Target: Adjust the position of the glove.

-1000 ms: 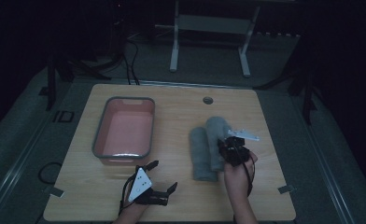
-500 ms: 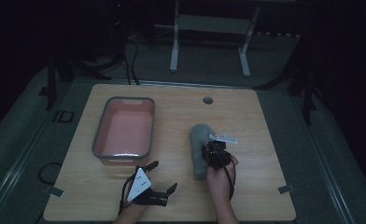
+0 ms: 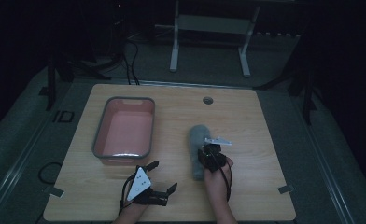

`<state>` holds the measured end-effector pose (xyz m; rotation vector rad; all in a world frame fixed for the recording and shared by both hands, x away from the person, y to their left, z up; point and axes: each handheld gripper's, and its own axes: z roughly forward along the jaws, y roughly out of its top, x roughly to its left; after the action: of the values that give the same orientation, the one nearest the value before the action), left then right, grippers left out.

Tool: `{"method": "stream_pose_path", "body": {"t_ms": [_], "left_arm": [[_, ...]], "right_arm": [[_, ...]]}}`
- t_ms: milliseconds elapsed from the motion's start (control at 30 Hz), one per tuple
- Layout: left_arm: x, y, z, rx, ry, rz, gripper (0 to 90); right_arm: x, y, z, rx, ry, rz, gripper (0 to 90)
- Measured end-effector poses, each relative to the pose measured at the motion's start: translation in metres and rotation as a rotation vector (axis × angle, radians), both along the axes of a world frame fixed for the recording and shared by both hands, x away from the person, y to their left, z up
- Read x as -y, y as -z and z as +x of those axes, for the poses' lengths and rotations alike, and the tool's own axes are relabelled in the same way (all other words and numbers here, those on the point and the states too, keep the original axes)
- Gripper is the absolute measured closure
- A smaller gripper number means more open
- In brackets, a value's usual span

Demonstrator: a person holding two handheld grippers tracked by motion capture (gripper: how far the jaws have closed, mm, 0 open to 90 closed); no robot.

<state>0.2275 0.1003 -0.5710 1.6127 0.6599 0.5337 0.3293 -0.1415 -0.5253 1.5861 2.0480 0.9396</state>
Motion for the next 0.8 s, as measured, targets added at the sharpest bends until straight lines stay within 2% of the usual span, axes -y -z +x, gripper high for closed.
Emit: {"method": "stream_pose_path", "body": {"t_ms": [133, 167, 200, 367, 433, 467, 500, 533, 633, 733, 800], "left_arm": [[0.0, 0.0, 0.0, -0.001, 0.001, 0.0, 0.8], [0.0, 0.0, 0.0, 0.0, 0.001, 0.0, 0.8], [0.0, 0.0, 0.0, 0.0, 0.001, -0.001, 0.8], [0.0, 0.0, 0.0, 0.003, 0.002, 0.0, 0.8], [0.0, 0.0, 0.0, 0.003, 0.003, 0.0, 0.8], [0.0, 0.0, 0.0, 0.002, 0.007, 0.001, 0.8], [0.0, 0.0, 0.0, 0.001, 0.01, 0.001, 0.8], [0.0, 0.0, 0.0, 0.001, 0.009, 0.001, 0.8], [0.0, 0.0, 0.0, 0.002, 0.008, 0.002, 0.8], [0.0, 0.0, 0.0, 0.002, 0.007, 0.003, 0.8], [0.0, 0.0, 0.0, 0.002, 0.005, 0.003, 0.8]], "right_arm": [[0.001, 0.001, 0.0, -0.008, -0.007, 0.019, 65.0], [0.002, -0.003, -0.001, -0.014, -0.015, 0.048, 60.4], [0.003, -0.007, -0.002, -0.01, -0.02, 0.06, 59.5], [0.01, -0.023, -0.002, 0.003, -0.061, 0.062, 46.4], [0.019, -0.032, -0.001, 0.02, -0.086, 0.034, 41.2], [0.022, -0.034, 0.0, 0.023, -0.099, 0.022, 38.2], [0.03, -0.036, 0.002, 0.026, -0.11, 0.034, 31.6], [0.03, -0.036, 0.002, 0.026, -0.11, 0.034, 31.6], [0.041, -0.036, 0.009, 0.034, -0.123, 0.041, 20.0], [0.047, -0.035, 0.016, 0.032, -0.139, 0.002, 19.9], [0.048, -0.032, 0.018, 0.032, -0.159, -0.024, 34.2]]}}
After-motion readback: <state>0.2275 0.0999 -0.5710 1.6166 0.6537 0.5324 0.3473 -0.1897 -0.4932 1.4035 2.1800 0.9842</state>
